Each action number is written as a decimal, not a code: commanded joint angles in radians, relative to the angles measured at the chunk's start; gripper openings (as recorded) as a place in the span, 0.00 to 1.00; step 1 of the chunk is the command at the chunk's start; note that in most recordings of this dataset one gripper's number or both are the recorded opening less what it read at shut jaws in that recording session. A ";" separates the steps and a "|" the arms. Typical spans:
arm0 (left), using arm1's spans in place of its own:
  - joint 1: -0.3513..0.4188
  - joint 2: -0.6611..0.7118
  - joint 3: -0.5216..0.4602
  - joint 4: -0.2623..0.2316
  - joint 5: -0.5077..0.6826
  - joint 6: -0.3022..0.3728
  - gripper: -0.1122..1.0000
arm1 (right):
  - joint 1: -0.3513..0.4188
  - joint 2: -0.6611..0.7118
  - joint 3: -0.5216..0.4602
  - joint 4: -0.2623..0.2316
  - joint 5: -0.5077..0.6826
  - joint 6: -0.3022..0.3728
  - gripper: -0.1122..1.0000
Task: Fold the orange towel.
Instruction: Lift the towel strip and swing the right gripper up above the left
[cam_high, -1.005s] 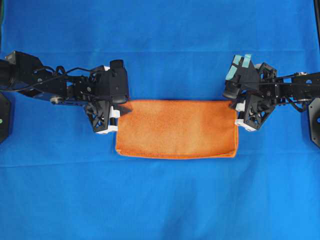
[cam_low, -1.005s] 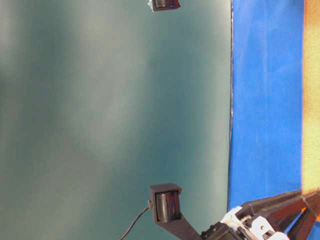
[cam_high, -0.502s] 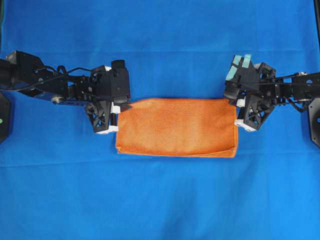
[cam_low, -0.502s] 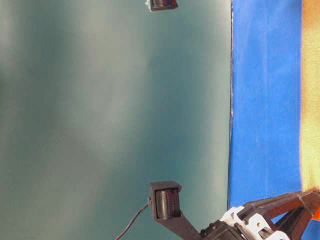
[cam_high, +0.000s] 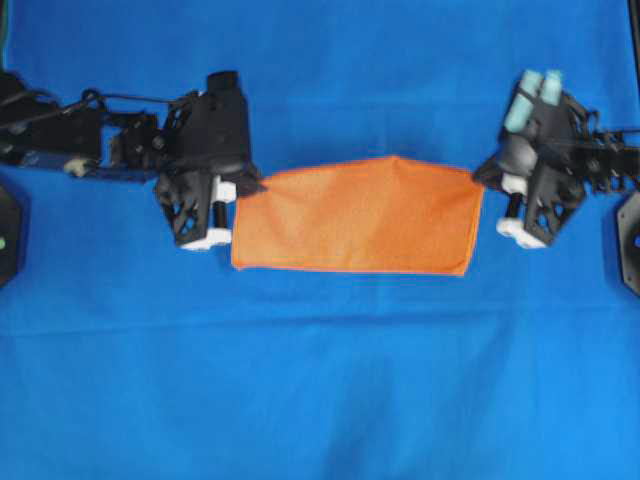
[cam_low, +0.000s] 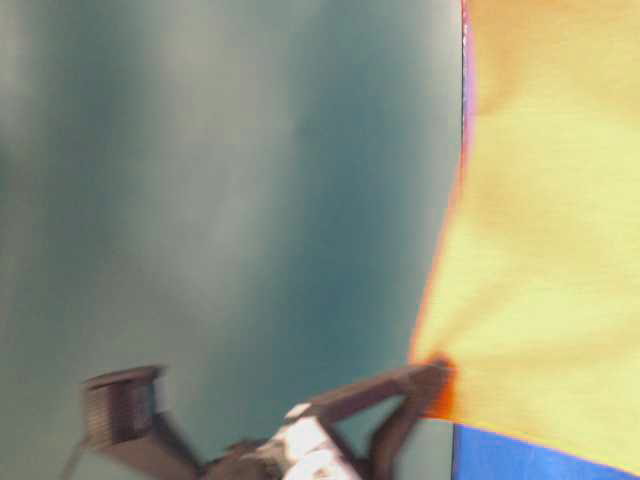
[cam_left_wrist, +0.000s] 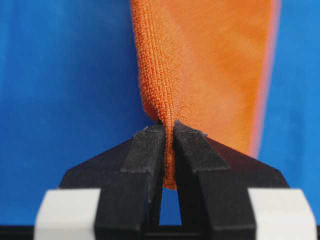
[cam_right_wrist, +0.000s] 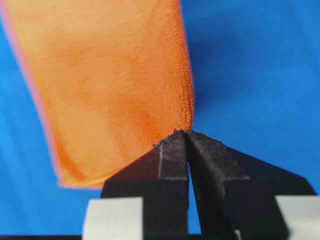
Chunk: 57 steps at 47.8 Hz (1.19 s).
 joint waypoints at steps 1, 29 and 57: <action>0.003 -0.071 -0.023 0.002 0.000 -0.002 0.13 | 0.020 -0.066 -0.032 -0.005 0.037 0.000 0.13; -0.035 -0.109 -0.015 0.002 -0.028 -0.005 0.13 | -0.017 -0.120 -0.038 -0.020 0.066 0.003 0.13; -0.259 0.133 -0.245 0.003 -0.236 0.035 0.13 | -0.307 0.166 -0.207 -0.213 -0.115 -0.002 0.13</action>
